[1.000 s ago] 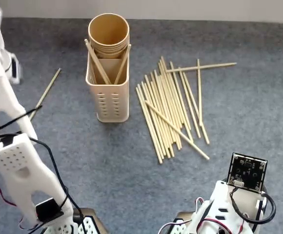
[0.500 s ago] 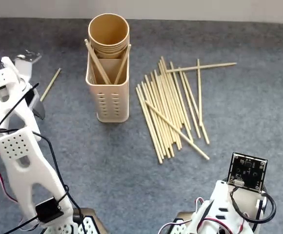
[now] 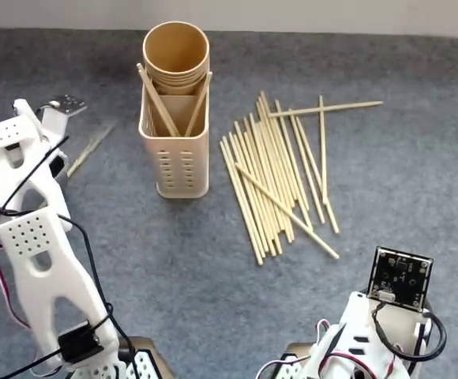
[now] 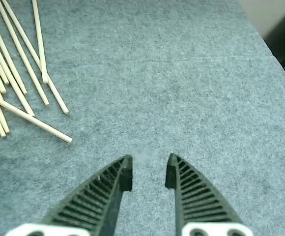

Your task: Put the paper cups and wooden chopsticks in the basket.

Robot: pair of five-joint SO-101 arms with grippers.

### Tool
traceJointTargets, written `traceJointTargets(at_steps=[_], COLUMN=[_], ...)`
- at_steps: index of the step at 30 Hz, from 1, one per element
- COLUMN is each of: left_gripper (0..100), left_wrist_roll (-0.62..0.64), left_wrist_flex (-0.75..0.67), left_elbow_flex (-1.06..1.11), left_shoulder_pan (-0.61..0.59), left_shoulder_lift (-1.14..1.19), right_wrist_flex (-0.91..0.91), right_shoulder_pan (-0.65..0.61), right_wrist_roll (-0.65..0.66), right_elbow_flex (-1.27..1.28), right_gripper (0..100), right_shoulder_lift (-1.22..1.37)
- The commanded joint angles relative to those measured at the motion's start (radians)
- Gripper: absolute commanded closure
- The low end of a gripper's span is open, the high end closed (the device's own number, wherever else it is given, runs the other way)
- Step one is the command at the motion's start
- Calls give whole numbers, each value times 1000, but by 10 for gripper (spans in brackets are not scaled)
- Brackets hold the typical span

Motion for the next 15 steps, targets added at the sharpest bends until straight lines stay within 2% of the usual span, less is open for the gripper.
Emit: traceJointTargets(at_steps=[1,6,9,12,15], left_gripper=[996,996,996,996,996], left_wrist_roll=[48,255,433,609,836], left_wrist_flex=[6,9,9,3,3], left_elbow_flex=[-99,-414,-610,-610,-610], left_shoulder_pan=[19,51,105,211,346], left_shoulder_lift=[22,-76,-197,-406,-611], right_wrist_flex=[-18,-18,-18,-18,-18], right_shoulder_pan=[4,4,4,4,4], right_wrist_roll=[8,8,8,8,8], right_elbow_flex=[1,1,1,1,1], right_gripper=[868,868,868,868,868], right_shoulder_lift=[-5,-5,-5,-5,-5])
